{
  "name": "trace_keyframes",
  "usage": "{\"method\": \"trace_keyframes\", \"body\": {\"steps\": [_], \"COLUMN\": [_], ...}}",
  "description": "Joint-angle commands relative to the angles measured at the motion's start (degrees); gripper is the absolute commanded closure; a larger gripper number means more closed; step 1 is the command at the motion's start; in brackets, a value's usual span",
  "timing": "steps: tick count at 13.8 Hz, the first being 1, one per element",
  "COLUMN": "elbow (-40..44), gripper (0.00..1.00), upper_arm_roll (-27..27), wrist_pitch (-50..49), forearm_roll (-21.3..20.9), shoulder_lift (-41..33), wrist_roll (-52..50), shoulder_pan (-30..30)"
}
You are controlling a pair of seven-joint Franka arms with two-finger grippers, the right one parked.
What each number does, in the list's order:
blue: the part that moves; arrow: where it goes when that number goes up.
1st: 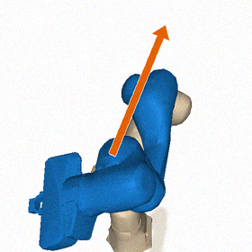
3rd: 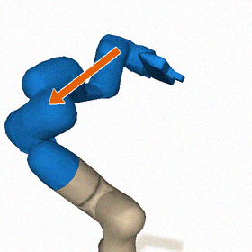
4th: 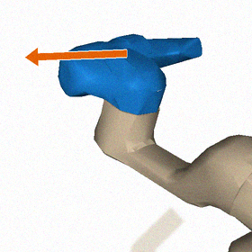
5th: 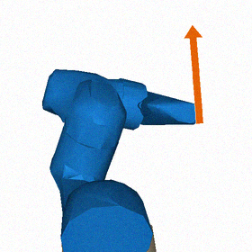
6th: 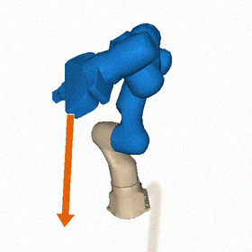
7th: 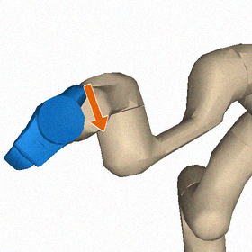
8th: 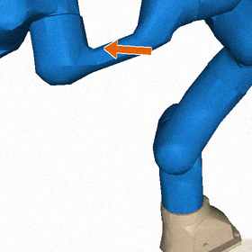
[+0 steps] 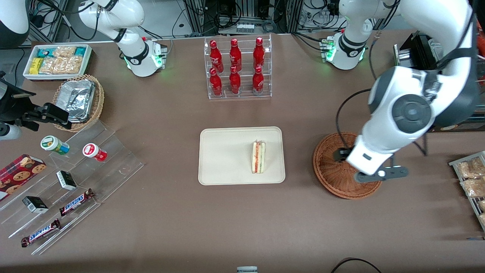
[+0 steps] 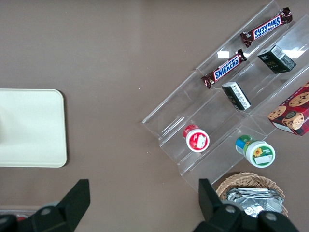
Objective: Place sandwich from basket to tray
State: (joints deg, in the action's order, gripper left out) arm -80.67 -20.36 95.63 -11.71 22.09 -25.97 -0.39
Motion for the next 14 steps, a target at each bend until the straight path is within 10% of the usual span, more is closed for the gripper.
{"method": "trace_keyframes", "body": {"steps": [1,14], "elbow": [-0.80,-12.22], "gripper": [0.00,0.00], "upper_arm_roll": [-0.30,12.61], "wrist_pitch": [-4.12,-13.62], "forearm_roll": [1.51,8.63], "shoulder_lift": [-3.54,-21.03], "wrist_roll": [5.39,17.09], "shoulder_pan": [-2.59,0.12]}}
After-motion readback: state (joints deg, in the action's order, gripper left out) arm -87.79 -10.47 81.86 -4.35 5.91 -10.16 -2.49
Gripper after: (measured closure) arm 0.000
